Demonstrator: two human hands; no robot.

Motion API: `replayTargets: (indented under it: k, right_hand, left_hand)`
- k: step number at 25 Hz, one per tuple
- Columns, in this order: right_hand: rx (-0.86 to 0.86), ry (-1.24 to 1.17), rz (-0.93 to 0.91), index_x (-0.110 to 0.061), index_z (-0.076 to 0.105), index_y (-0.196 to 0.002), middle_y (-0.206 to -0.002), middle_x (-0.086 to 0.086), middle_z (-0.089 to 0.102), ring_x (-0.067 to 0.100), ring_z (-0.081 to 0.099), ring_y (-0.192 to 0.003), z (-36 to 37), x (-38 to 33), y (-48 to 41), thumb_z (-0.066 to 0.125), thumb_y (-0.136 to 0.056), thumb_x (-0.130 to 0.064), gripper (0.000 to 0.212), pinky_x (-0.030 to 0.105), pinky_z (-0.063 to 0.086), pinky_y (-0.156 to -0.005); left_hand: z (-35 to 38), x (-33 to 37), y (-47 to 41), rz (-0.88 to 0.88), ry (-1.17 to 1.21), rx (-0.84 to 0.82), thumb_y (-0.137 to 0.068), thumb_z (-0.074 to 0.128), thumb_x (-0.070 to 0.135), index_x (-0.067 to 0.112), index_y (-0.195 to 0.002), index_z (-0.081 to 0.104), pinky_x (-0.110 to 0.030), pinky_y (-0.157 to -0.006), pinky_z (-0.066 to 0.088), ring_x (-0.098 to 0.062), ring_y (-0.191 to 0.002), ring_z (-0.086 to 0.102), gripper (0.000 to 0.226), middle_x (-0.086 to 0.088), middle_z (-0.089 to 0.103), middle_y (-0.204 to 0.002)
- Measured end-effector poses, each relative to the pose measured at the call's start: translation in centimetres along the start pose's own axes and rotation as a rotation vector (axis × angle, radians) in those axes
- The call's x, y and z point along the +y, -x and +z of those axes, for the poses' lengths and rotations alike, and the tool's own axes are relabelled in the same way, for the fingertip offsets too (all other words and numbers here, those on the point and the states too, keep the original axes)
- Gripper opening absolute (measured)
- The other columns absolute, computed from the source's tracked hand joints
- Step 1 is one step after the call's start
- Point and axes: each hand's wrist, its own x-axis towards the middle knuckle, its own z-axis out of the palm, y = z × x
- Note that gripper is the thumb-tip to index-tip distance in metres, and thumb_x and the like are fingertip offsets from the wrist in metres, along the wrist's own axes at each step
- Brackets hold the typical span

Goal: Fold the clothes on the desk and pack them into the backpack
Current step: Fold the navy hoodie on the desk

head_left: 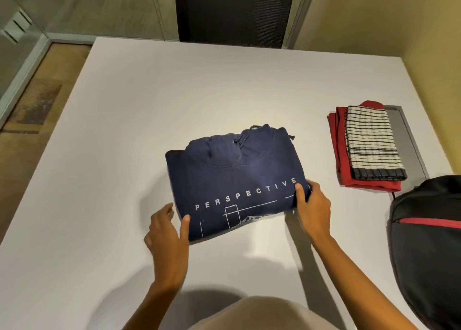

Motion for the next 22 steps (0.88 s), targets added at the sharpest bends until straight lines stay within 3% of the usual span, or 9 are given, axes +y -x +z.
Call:
replayTargets:
  k: [3,5,7,9,13,16,19,20,22]
  right_hand:
    - [-0.005,-0.103,0.042,-0.002,0.053,-0.126,-0.117,0.014,0.063,0.020,0.055,-0.092,-0.3,-0.8,0.7,0.046,-0.101,-0.031,0.038,0.027,0.044,-0.076]
    - [-0.008,-0.078,0.045,-0.001,0.052,-0.121,-0.112,0.015,0.063,0.020,0.053,-0.086,-0.5,-1.6,0.7,0.044,-0.102,-0.028,0.034,0.020,0.040,-0.063]
    - [-0.048,-0.020,0.053,-0.006,0.047,-0.114,-0.105,0.013,0.060,0.019,0.053,-0.077,-0.8,-2.2,0.8,0.039,-0.104,-0.028,0.025,0.017,0.035,-0.053]
    - [-0.111,0.056,0.097,-0.014,0.039,-0.108,-0.099,0.009,0.059,0.015,0.052,-0.071,-0.9,-2.4,1.2,0.031,-0.105,-0.033,0.021,0.021,0.035,-0.051]
    - [-0.160,0.149,0.181,-0.014,0.037,-0.117,-0.102,0.009,0.062,0.023,0.055,-0.077,0.6,-1.2,2.3,0.023,-0.106,-0.036,0.029,0.031,0.042,-0.065]
    - [-0.033,0.107,0.140,-0.015,0.040,-0.113,-0.110,0.010,0.061,0.027,0.057,-0.086,1.6,-0.9,2.8,0.026,-0.105,-0.030,0.021,0.039,0.048,-0.075]
    - [0.128,-0.091,0.041,-0.024,0.048,-0.114,-0.115,-0.001,0.054,0.020,0.053,-0.102,1.4,-2.5,3.0,0.030,-0.104,-0.032,0.022,0.040,0.047,-0.093]
    - [0.136,-0.101,-0.054,-0.026,0.049,-0.120,-0.121,-0.003,0.054,0.015,0.050,-0.108,1.4,-3.2,3.1,0.034,-0.103,-0.031,0.024,0.034,0.042,-0.100]
    - [0.116,0.160,-0.434,-0.018,0.046,-0.138,-0.144,0.003,0.044,0.019,0.040,-0.130,2.2,-4.4,3.8,0.040,-0.102,-0.027,0.038,0.031,0.027,-0.113]
  left_hand:
    - [-0.5,0.1,1.4,-0.125,0.209,-0.125,-0.087,0.067,0.028,0.015,-0.116,0.053,-0.024,-0.082,0.046,-0.016,-0.087,0.058,0.034,0.001,0.061,-0.106]
    - [-0.2,-0.4,1.5,-0.121,0.192,-0.101,-0.086,0.069,0.028,0.012,-0.111,0.061,-0.029,-0.084,0.049,-0.014,-0.081,0.058,0.031,-0.001,0.067,-0.099]
    - [0.1,-1.2,0.8,-0.118,0.147,-0.026,-0.086,0.068,0.035,0.014,-0.102,0.067,-0.039,-0.090,0.048,-0.020,-0.085,0.061,0.027,-0.001,0.071,-0.091]
    - [0.0,-2.0,-0.1,-0.147,0.160,0.048,-0.086,0.065,0.045,0.020,-0.092,0.068,-0.038,-0.085,0.041,-0.026,-0.095,0.058,0.026,0.002,0.069,-0.082]
    - [0.3,-2.6,-1.5,-0.246,0.115,0.099,-0.088,0.060,0.049,0.018,-0.089,0.066,-0.038,-0.077,0.033,-0.027,-0.097,0.039,0.032,-0.005,0.066,-0.082]
    - [1.2,-2.7,-1.5,-0.258,0.006,0.107,-0.090,0.055,0.050,0.014,-0.092,0.063,-0.042,-0.082,0.034,-0.028,-0.093,0.043,0.037,-0.011,0.067,-0.084]
    - [1.3,-1.7,-1.2,-0.114,-0.126,0.178,-0.091,0.051,0.049,0.014,-0.115,0.056,-0.047,-0.096,0.032,-0.028,-0.096,0.052,0.042,-0.012,0.067,-0.102]
    - [1.4,-0.9,-1.0,-0.014,-0.160,0.208,-0.092,0.053,0.045,0.016,-0.124,0.052,-0.047,-0.100,0.031,-0.028,-0.107,0.054,0.043,-0.010,0.064,-0.116]
    - [2.1,0.8,-0.6,0.221,-0.198,0.191,-0.094,0.054,0.037,0.016,-0.139,0.043,-0.046,-0.108,0.029,-0.027,-0.129,0.044,0.050,-0.005,0.048,-0.141]
